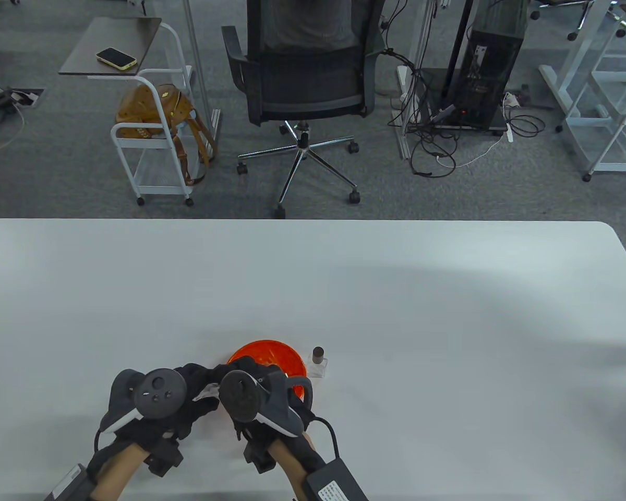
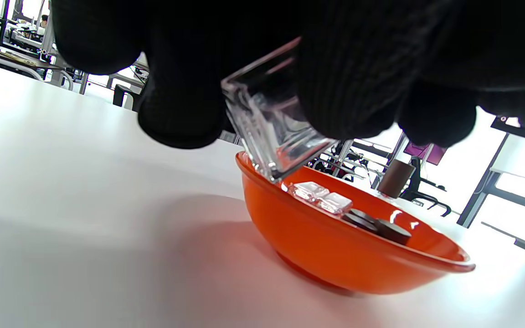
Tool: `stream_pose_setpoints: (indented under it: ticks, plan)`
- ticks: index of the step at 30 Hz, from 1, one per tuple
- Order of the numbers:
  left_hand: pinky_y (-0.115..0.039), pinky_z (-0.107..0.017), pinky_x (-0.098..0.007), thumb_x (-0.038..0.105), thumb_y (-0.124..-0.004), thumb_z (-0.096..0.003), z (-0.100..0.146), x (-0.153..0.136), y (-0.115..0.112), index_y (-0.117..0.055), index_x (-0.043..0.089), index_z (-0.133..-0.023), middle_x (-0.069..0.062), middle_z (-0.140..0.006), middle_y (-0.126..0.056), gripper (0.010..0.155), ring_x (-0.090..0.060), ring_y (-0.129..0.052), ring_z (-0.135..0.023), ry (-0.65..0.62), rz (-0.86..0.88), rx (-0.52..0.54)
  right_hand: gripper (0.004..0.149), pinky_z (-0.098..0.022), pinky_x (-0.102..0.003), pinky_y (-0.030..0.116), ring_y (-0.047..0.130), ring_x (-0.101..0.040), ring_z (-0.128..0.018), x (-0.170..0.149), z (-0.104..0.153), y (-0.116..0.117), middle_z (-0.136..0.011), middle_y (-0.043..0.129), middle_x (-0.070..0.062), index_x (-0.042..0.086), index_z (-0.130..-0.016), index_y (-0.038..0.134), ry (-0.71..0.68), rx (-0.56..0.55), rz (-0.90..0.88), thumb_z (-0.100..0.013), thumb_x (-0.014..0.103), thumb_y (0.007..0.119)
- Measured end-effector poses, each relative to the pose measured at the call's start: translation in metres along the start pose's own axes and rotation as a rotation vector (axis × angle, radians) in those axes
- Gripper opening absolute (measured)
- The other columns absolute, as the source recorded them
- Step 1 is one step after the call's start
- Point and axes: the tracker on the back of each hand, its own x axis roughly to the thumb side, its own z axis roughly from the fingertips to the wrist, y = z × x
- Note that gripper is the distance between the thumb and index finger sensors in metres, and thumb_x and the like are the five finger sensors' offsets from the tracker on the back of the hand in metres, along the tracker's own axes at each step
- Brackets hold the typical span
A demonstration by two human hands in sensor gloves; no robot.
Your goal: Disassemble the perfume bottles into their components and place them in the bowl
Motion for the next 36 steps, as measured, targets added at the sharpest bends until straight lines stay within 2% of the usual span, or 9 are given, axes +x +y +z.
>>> stream_pose_setpoints:
  ticks: [1,3,8,12,17,21,26,31,36]
  plan:
    - [-0.077,-0.058,-0.057,0.04,-0.094,-0.038,-0.0001,0.0003,-0.0004,-0.091,0.022,-0.089,-0.011,-0.084,-0.099,0.054,-0.027,-0.107,-0.061,-0.008,0.007,-0.002,0.047,-0.052,-0.046,0.086,0.106,-0.004,-0.04,-0.0007,-0.0001,-0.001,-0.068,0.099,0.008,0.033,-0.077,0.084,-0.002,-0.022,0.023,-0.033,0.049,0.083]
    - [-0.077,-0.058,-0.057,0.04,-0.094,-0.0379,0.0005,0.0032,-0.0015,-0.092,0.022,-0.088,-0.011,-0.084,-0.099,0.054,-0.027,-0.107,-0.061,-0.019,-0.003,-0.007,0.042,-0.049,-0.046,0.087,0.107,-0.004,-0.034,-0.0004,0.0001,-0.0007,-0.062,0.102,0.008,0.033,-0.073,0.088,0.003,-0.047,0.025,-0.033,0.046,0.085]
    - [-0.077,-0.058,-0.057,0.04,-0.093,-0.0385,0.0005,0.0017,0.0002,-0.092,0.02,-0.089,-0.011,-0.084,-0.099,0.054,-0.027,-0.107,-0.06,-0.006,0.012,0.006,0.048,-0.055,-0.048,0.082,0.102,-0.005,-0.048,-0.0001,-0.0006,0.0018,-0.083,0.088,0.004,0.031,-0.083,0.076,-0.008,0.044,-0.01,-0.036,0.038,0.085]
    - [-0.078,-0.058,-0.057,0.041,-0.094,-0.0377,0.001,0.0029,-0.0015,-0.093,0.021,-0.088,-0.011,-0.084,-0.099,0.054,-0.027,-0.107,-0.061,-0.019,0.015,0.003,0.042,-0.05,-0.046,0.087,0.106,-0.004,-0.033,-0.0008,-0.0005,0.0,-0.061,0.102,0.008,0.033,-0.074,0.087,-0.004,-0.03,0.032,-0.034,0.047,0.083]
    - [-0.077,-0.058,-0.057,0.04,-0.093,-0.0383,-0.0002,0.0013,0.0,-0.093,0.02,-0.088,-0.012,-0.084,-0.099,0.053,-0.027,-0.107,-0.06,-0.005,0.035,0.024,0.049,-0.055,-0.048,0.083,0.102,-0.004,-0.046,-0.002,-0.0004,0.0002,-0.081,0.09,0.005,0.032,-0.083,0.077,-0.009,0.012,-0.005,-0.035,0.04,0.087]
    - [-0.077,-0.058,-0.057,0.041,-0.094,-0.0378,0.0013,0.0014,-0.0014,-0.094,0.021,-0.087,-0.012,-0.085,-0.099,0.053,-0.027,-0.107,-0.061,-0.013,0.028,0.001,0.043,-0.05,-0.045,0.087,0.106,-0.003,-0.031,-0.002,0.0001,0.0006,-0.058,0.103,0.009,0.034,-0.073,0.088,-0.009,-0.043,0.034,-0.033,0.05,0.082]
    - [-0.078,-0.058,-0.058,0.041,-0.093,-0.0381,-0.0005,0.0008,0.0006,-0.094,0.02,-0.087,-0.012,-0.084,-0.1,0.054,-0.027,-0.107,-0.061,0.002,0.029,0.019,0.048,-0.055,-0.047,0.083,0.103,-0.004,-0.045,-0.0028,0.0003,0.0022,-0.079,0.091,0.006,0.033,-0.081,0.079,-0.017,-0.001,0.016,-0.034,0.041,0.087]
    - [-0.078,-0.057,-0.057,0.041,-0.094,-0.0379,0.0006,0.0012,-0.0001,-0.094,0.021,-0.087,-0.012,-0.084,-0.1,0.054,-0.027,-0.108,-0.061,-0.009,0.033,0.003,0.042,-0.051,-0.045,0.086,0.106,-0.004,-0.032,-0.0027,0.0005,0.0016,-0.059,0.102,0.008,0.035,-0.073,0.088,-0.012,-0.051,0.036,-0.034,0.049,0.081]
    - [-0.078,-0.057,-0.058,0.041,-0.093,-0.0381,0.0,0.0,0.0024,-0.094,0.02,-0.087,-0.012,-0.084,-0.1,0.054,-0.027,-0.108,-0.06,0.01,0.04,0.025,0.048,-0.055,-0.047,0.083,0.102,-0.003,-0.045,-0.0027,0.0005,0.0031,-0.081,0.09,0.006,0.033,-0.082,0.078,-0.016,-0.009,0.007,-0.035,0.04,0.086]
